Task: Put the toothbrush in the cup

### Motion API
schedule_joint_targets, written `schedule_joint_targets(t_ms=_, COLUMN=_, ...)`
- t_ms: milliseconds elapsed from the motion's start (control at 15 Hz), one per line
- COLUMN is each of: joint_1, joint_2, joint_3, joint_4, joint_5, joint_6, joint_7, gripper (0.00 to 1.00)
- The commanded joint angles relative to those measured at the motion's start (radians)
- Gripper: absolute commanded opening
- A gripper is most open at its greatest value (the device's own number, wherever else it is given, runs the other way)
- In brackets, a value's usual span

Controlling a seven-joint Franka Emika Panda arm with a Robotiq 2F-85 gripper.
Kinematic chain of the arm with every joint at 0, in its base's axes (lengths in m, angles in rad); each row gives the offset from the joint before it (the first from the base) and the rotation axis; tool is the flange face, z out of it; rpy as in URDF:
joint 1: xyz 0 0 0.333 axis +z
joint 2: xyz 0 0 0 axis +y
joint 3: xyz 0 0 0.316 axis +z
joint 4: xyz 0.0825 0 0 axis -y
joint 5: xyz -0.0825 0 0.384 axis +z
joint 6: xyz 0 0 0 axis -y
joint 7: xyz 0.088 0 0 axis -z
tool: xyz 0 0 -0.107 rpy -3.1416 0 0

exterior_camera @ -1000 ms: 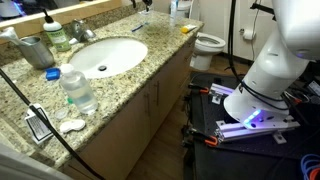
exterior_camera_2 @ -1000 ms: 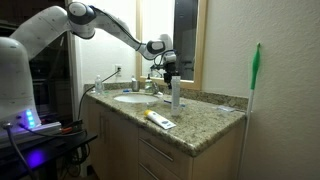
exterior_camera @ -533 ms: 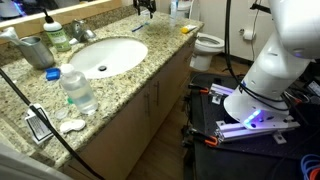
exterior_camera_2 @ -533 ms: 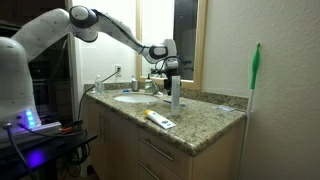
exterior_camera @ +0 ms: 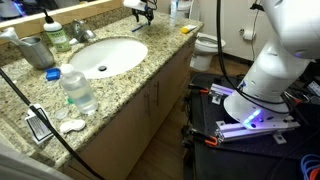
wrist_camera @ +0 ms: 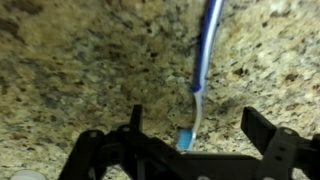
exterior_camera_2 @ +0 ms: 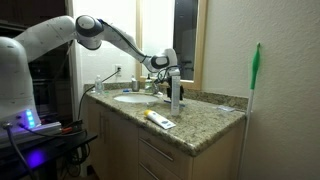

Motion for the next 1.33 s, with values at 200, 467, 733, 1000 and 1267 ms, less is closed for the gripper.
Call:
schedule_joint_targets(t_ms=200, joint_1=-0.006, joint_2=0.062, joint_3=-0.009, joint_4=0.068, joint_5=-0.001, joint_6=-0.020, joint_7=0.022, gripper=0.87)
schedule_joint_targets(t_ms=467, joint_1=-0.032, joint_2=0.086, joint_3=0.008, joint_4=0.150, joint_5=-0.004, joint_6=-0.176, joint_7=0.036, gripper=0.52)
schedule_joint_targets(t_ms=733, joint_1=-0.043, joint_2=0.095, joint_3=0.028, joint_4=0.205, joint_5=0.004, joint_6=-0.285, joint_7=0.063, gripper=0.24)
schedule_joint_targets(t_ms=1000, joint_1=-0.028, joint_2=0.086, joint_3=0.037, joint_4=0.210, joint_5=0.024, joint_6=-0.327, joint_7=0.068, gripper=0.00)
schedule_joint_targets(t_ms=1267, joint_1=0.000, joint_2=0.081, joint_3=0.017, joint_4=0.207, joint_5=0.016, joint_6=-0.294, joint_7=0.156, gripper=0.02)
